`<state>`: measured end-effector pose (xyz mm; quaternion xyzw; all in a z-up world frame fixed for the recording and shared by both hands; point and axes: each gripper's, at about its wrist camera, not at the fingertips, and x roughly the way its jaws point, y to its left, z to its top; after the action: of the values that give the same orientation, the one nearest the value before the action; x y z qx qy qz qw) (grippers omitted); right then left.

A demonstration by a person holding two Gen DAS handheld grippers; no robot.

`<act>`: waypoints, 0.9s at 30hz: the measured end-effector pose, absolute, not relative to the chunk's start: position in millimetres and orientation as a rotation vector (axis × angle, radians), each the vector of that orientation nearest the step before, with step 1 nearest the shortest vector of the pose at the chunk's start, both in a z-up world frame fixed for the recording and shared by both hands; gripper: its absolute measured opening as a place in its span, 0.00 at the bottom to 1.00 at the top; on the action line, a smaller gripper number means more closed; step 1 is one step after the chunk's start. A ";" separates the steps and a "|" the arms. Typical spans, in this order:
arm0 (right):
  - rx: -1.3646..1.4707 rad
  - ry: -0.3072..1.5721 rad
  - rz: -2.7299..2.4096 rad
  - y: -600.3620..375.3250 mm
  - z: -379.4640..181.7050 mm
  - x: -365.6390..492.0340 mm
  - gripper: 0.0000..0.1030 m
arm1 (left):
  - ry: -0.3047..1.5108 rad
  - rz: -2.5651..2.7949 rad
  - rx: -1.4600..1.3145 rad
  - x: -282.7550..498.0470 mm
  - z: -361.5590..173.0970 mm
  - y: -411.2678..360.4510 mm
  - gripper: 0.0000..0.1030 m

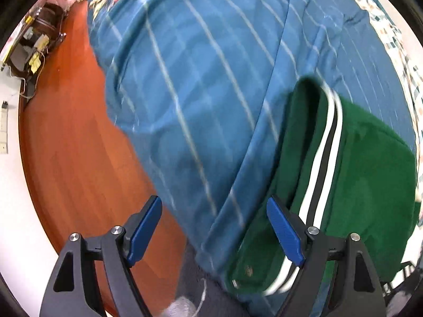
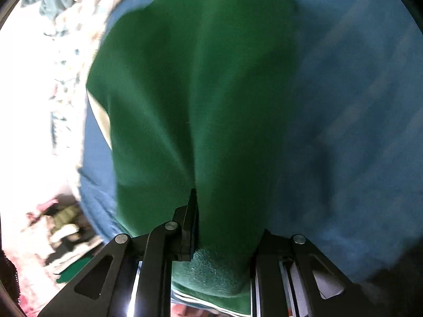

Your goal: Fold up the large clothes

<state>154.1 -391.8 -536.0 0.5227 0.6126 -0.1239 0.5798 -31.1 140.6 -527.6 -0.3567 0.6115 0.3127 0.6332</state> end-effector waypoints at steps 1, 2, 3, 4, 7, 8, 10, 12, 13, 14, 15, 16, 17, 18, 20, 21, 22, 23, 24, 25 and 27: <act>1.189 1.473 -0.282 -393.3 -539.8 144.7 0.26 | 1.403 0.695 -0.840 -33.1 -531.3 137.8 0.78; 1.169 1.527 -0.257 -396.7 -547.3 140.5 0.31 | 1.402 0.673 -0.860 -34.3 -535.1 137.1 0.78; 1.167 1.549 -0.235 -398.4 -551.6 140.7 0.33 | 1.388 0.628 -0.885 -29.4 -538.7 135.1 0.78; 1.159 1.580 -0.189 -403.0 -555.8 144.7 0.43 | 1.375 0.606 -0.889 -24.9 -540.5 133.6 0.78; 1.026 1.634 -0.141 -415.3 -553.8 160.6 0.56 | 1.346 0.485 -0.858 8.1 -558.0 125.4 0.78; 1.008 1.636 -0.106 -421.1 -551.1 161.3 0.57 | 1.358 0.450 -0.850 19.9 -566.8 124.0 0.78; 0.991 1.641 -0.092 -423.8 -546.7 166.3 0.62 | 1.372 0.408 -0.833 46.0 -583.3 123.1 0.77; 0.965 1.628 -0.099 -434.4 -545.5 171.6 0.63 | 1.351 0.435 -0.781 63.7 -583.4 127.3 0.74; 0.956 1.616 -0.108 -436.9 -543.2 171.8 0.63 | 1.337 0.438 -0.756 69.2 -580.0 125.1 0.61; 0.958 1.603 -0.109 -442.6 -539.5 172.1 0.63 | 1.332 0.440 -0.729 74.3 -575.9 124.2 0.54; 0.963 1.586 -0.115 -450.9 -535.3 172.4 0.63 | 1.329 0.451 -0.682 79.4 -568.8 125.1 0.36; 0.967 1.569 -0.115 -455.9 -533.3 170.1 0.63 | 1.326 0.454 -0.652 82.9 -565.2 124.9 0.09; 0.969 1.561 -0.112 -459.7 -531.9 167.9 0.63 | 1.324 0.445 -0.632 87.0 -558.3 130.1 0.08; 0.960 1.556 -0.111 -462.8 -531.0 161.8 0.63 | 1.311 0.435 -0.632 85.8 -554.5 131.4 0.07; 0.939 1.560 -0.114 -471.6 -527.1 158.2 0.63 | 1.272 0.426 -0.596 96.8 -536.4 142.7 0.06; 0.926 1.564 -0.108 -470.2 -524.3 159.3 0.63 | 1.247 0.415 -0.576 108.2 -523.3 151.8 0.06; 0.914 1.560 -0.105 -469.0 -522.6 159.2 0.63 | 1.228 0.412 -0.565 115.5 -516.8 158.7 0.06; 0.896 1.554 -0.091 -468.3 -518.9 161.1 0.63 | 1.211 0.402 -0.554 126.5 -509.8 168.2 0.06; 0.875 1.555 -0.078 -467.7 -515.2 163.1 0.63 | 1.195 0.390 -0.543 142.2 -504.0 181.9 0.06; 0.852 1.555 -0.071 -465.3 -511.2 165.3 0.63 | 1.190 0.375 -0.537 146.2 -504.9 185.0 0.06; 0.798 1.568 -0.046 -460.2 -503.6 170.2 0.63 | 1.210 0.341 -0.473 172.2 -514.4 196.3 0.06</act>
<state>170.2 -460.2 -503.6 0.3494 0.6868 -0.0200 0.6370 172.2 196.3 -514.4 -0.2189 0.5605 0.1578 0.7829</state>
